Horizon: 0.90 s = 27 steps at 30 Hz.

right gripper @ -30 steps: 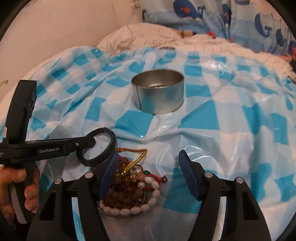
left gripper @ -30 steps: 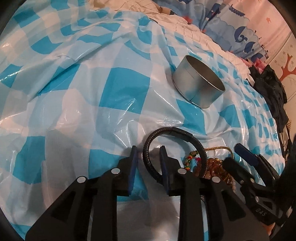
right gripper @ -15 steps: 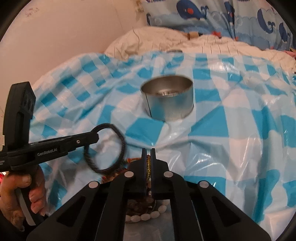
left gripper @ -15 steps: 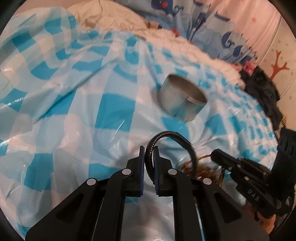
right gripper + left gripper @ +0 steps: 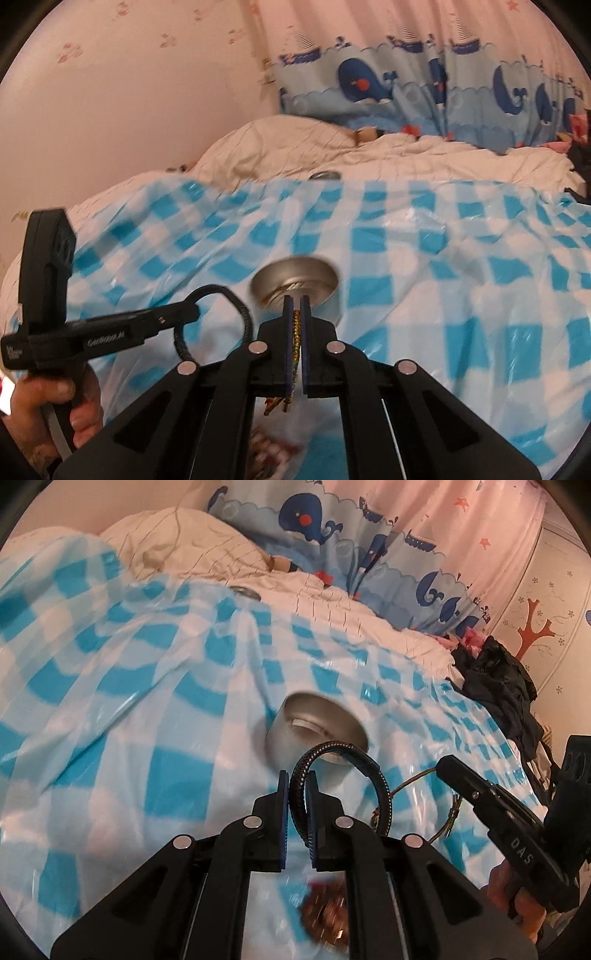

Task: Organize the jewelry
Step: 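Open both grippers over the silver tin to drop the bangle and bracelet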

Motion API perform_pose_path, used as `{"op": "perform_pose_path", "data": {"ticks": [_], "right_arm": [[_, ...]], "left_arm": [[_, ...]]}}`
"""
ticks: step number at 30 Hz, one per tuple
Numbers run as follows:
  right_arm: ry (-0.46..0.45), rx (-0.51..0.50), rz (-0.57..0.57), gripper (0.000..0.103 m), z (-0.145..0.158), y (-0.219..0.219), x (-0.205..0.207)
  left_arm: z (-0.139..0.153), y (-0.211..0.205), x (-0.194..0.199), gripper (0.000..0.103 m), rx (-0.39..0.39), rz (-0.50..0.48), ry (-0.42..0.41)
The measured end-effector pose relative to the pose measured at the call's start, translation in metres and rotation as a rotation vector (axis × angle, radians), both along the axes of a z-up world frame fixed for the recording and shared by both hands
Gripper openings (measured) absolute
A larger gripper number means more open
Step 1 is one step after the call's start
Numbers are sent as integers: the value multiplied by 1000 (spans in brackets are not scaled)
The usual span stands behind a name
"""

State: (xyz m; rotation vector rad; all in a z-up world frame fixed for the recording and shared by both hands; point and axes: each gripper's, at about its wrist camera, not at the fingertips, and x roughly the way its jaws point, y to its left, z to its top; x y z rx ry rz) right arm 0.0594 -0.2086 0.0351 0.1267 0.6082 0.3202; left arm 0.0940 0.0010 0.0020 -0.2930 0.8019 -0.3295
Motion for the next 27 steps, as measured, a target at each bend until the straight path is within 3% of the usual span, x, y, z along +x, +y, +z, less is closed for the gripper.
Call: {"op": "perform_pose_path", "data": {"ticks": [8, 14, 20, 23, 25, 26, 27], "right_arm": [[-50, 65, -41, 4, 15, -18, 40], [-71, 75, -34, 4, 18, -4, 68], [-11, 134, -7, 4, 0, 6, 95], [77, 110, 30, 4, -16, 16, 108], [137, 49, 32, 14, -32, 24, 113], [145, 28, 21, 37, -37, 25, 113], [136, 36, 15, 45, -39, 24, 110]], "left_arm": [[-5, -19, 55, 8, -46, 36, 10], [-11, -36, 82, 9, 22, 33, 29], [-12, -30, 85, 16, 78, 65, 54], [-6, -15, 77, 25, 45, 89, 49], [-4, -7, 73, 31, 36, 110, 53], [-4, -2, 71, 32, 27, 117, 59], [-4, 2, 69, 34, 18, 121, 64]]}}
